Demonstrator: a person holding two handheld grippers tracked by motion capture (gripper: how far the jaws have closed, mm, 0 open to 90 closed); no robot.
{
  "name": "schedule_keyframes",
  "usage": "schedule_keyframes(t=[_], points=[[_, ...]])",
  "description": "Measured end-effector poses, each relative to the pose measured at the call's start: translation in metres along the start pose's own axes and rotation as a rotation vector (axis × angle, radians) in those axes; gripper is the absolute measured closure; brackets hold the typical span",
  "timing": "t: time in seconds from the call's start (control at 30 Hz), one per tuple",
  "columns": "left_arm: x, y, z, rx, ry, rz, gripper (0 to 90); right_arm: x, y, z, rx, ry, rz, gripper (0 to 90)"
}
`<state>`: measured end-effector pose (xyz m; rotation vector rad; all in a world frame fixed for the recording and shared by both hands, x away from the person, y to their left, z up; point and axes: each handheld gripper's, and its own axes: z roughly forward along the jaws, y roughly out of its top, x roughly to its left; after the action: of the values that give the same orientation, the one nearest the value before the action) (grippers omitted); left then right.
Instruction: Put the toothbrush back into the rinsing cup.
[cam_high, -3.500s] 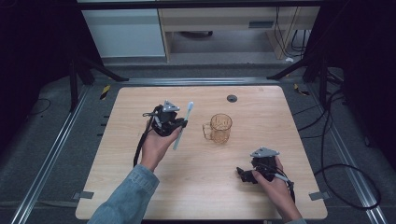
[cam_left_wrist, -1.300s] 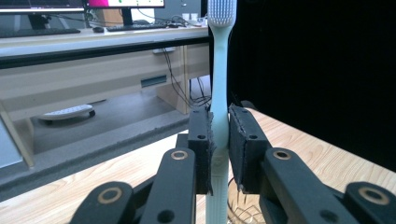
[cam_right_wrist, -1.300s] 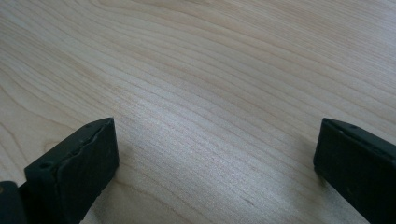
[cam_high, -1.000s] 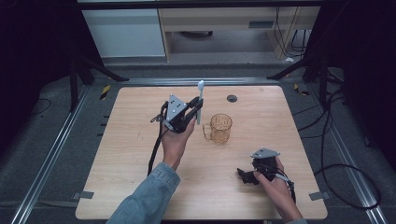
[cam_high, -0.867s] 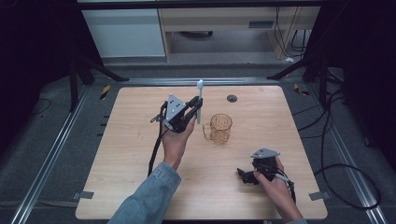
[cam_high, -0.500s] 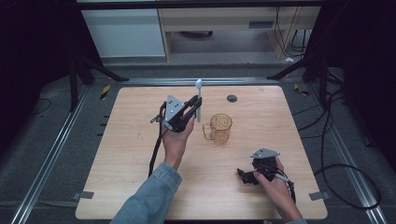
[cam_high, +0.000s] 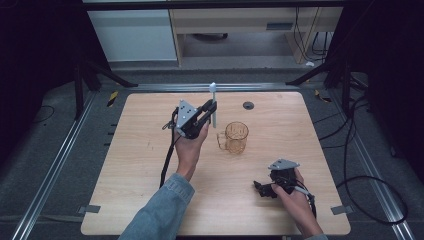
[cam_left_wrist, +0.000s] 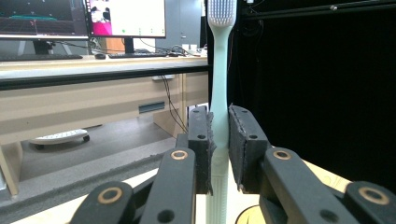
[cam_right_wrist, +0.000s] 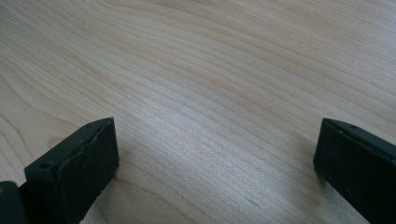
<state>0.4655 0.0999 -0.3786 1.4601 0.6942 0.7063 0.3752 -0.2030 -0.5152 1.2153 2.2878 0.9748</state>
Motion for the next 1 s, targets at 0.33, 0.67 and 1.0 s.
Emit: schedule_keyframes(t=[0.33, 0.67, 1.0], points=[[-0.003, -0.006, 0.004, -0.011, -0.007, -0.040, 78.8, 0.000, 0.000, 0.000, -0.002, 0.005, -0.006, 0.4], [-0.010, -0.011, 0.007, -0.028, -0.009, -0.036, 78.8, 0.000, 0.000, 0.000, -0.003, 0.011, -0.018, 0.4], [-0.017, -0.019, 0.007, -0.025, -0.007, -0.035, 78.8, 0.000, 0.000, 0.000, -0.003, 0.013, -0.019, 0.4]])
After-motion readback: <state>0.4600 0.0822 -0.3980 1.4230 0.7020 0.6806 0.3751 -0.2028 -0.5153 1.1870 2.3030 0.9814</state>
